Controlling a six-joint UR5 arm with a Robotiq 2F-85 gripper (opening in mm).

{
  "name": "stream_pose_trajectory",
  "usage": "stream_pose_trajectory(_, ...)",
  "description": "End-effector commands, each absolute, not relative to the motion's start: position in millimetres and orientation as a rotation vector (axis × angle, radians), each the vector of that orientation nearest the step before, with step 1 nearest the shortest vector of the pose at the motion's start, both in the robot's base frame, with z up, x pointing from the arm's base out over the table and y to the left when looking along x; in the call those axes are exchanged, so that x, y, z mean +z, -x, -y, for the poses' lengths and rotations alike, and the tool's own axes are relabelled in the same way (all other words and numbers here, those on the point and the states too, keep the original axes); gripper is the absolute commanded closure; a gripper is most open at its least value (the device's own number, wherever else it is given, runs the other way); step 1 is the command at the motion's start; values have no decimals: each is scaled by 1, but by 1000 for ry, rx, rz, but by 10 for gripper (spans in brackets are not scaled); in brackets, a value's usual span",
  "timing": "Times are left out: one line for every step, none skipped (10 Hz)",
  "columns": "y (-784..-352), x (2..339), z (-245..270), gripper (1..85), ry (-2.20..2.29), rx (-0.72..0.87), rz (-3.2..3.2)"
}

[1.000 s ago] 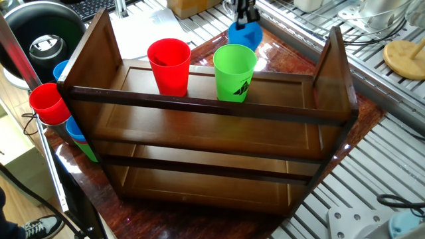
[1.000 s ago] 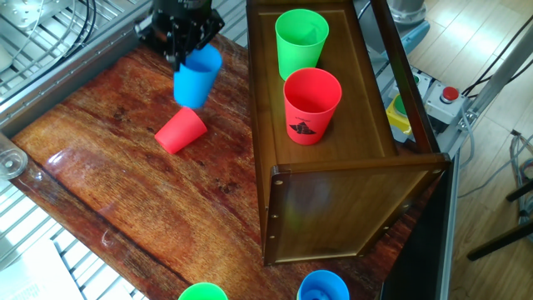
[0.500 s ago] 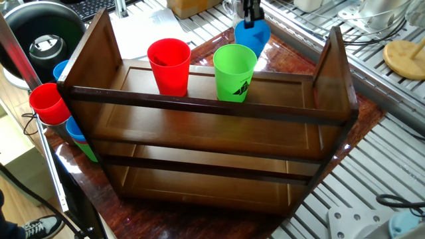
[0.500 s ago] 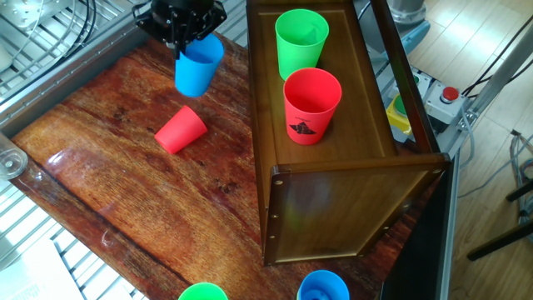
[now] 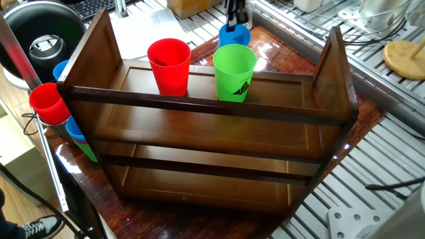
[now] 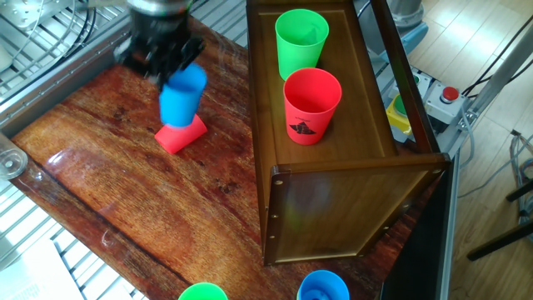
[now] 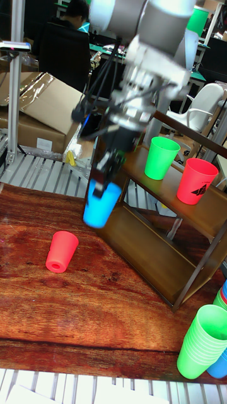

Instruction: Take the cups off the shelf and stack them together

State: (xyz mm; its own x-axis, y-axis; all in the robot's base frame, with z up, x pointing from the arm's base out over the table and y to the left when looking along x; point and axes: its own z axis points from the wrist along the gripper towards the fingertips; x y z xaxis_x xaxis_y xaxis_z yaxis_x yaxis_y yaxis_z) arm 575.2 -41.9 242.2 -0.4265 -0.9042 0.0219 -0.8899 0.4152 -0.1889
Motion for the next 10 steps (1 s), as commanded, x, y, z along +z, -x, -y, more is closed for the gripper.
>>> stream_pose_trajectory(-591,209,41,843,1635,-215,-2559)
stream_pose_trajectory(-592,201,37,843,1617,-197,-2567)
stream_pose_trajectory(-594,191,34,843,1594,-200,-2574)
stream_pose_trajectory(-597,181,35,843,1579,-232,-2580)
stream_pose_trajectory(-596,169,33,843,1554,-257,-2605)
stream_pose_trajectory(-588,160,31,843,1542,-251,-2641)
stream_pose_trajectory(-579,155,29,843,1541,-229,-2673)
stream_pose_trajectory(-575,152,25,843,1531,-217,-2688)
stream_pose_trajectory(-572,145,16,843,1499,-196,-2700)
stream_pose_trajectory(-570,138,7,843,1461,-189,-2711)
